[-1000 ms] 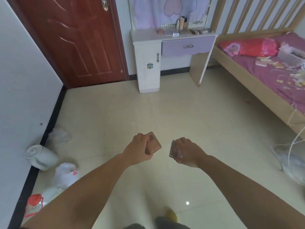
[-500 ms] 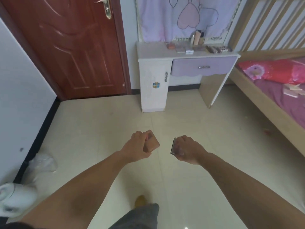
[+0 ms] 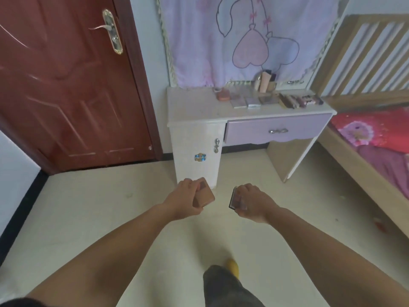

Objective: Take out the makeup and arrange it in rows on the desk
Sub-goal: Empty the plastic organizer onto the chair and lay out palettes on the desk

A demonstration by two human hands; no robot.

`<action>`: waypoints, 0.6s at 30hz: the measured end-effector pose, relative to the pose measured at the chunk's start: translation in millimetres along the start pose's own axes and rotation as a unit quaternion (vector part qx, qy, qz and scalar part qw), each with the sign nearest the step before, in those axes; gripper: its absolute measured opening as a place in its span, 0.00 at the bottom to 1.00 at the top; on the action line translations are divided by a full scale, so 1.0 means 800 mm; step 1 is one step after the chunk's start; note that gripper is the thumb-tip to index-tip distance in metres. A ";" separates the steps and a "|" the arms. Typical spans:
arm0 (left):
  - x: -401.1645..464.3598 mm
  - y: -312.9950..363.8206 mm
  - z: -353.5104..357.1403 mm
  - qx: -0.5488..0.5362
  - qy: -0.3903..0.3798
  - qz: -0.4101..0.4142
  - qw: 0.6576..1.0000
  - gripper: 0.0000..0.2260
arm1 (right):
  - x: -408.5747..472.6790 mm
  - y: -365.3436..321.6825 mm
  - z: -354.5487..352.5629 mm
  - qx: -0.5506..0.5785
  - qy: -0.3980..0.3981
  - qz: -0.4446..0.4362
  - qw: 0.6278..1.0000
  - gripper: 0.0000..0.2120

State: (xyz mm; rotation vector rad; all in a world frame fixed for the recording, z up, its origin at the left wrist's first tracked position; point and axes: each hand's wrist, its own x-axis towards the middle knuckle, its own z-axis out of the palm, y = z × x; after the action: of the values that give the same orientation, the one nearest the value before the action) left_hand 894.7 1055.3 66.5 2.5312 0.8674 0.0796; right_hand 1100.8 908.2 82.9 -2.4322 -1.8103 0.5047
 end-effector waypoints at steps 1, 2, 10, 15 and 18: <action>0.031 -0.004 -0.006 -0.004 0.007 -0.011 1.000 0.28 | 0.032 0.015 -0.013 -0.002 -0.001 -0.004 1.000 0.25; 0.063 -0.008 -0.014 -0.010 0.013 -0.023 1.000 0.30 | 0.064 0.029 -0.027 -0.006 -0.003 -0.010 1.000 0.25; 0.268 -0.053 -0.074 -0.010 0.026 -0.063 0.998 0.34 | 0.302 0.104 -0.117 -0.034 -0.030 -0.059 0.997 0.26; 0.400 -0.124 -0.102 -0.005 0.017 -0.057 0.998 0.35 | 0.455 0.115 -0.134 -0.050 -0.030 -0.096 0.994 0.26; 0.487 -0.166 -0.122 0.016 0.007 -0.042 0.999 0.33 | 0.544 0.123 -0.146 -0.048 -0.023 -0.088 0.995 0.26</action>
State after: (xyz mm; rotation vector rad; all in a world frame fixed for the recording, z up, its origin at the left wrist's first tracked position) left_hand 1111.5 1418.5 58.9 2.5232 0.9877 0.0566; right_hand 1336.5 1304.7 72.9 -2.3075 -2.0892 0.4737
